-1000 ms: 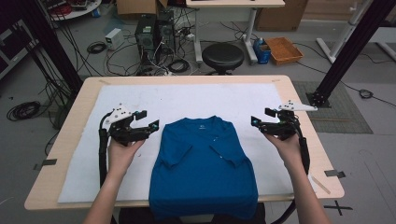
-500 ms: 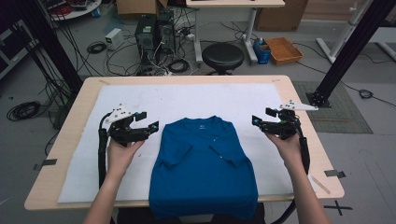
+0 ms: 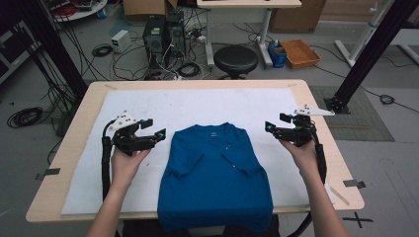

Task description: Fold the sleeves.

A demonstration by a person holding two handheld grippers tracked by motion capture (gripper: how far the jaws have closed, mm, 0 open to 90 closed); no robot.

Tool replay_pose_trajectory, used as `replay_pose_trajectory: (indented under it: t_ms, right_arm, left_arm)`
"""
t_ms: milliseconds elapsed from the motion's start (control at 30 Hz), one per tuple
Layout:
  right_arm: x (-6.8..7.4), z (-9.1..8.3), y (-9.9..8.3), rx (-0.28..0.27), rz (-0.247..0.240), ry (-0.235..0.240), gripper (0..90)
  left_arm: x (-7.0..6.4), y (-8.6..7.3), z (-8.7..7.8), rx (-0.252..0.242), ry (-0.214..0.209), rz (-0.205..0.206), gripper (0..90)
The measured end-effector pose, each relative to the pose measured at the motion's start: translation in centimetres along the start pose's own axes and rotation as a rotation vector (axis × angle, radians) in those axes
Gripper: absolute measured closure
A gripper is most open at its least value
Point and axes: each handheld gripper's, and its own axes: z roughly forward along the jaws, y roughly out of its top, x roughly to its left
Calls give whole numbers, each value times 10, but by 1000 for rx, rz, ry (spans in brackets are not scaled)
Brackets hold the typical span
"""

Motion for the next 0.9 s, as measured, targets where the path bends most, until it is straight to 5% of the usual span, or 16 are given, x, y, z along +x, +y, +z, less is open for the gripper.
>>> replay_pose_trajectory:
  t_ms: [900]
  right_arm:
    - [1, 4, 7, -22, 11, 9, 233]
  left_arm:
    - [-3, -6, -1, 42, -30, 1, 302]
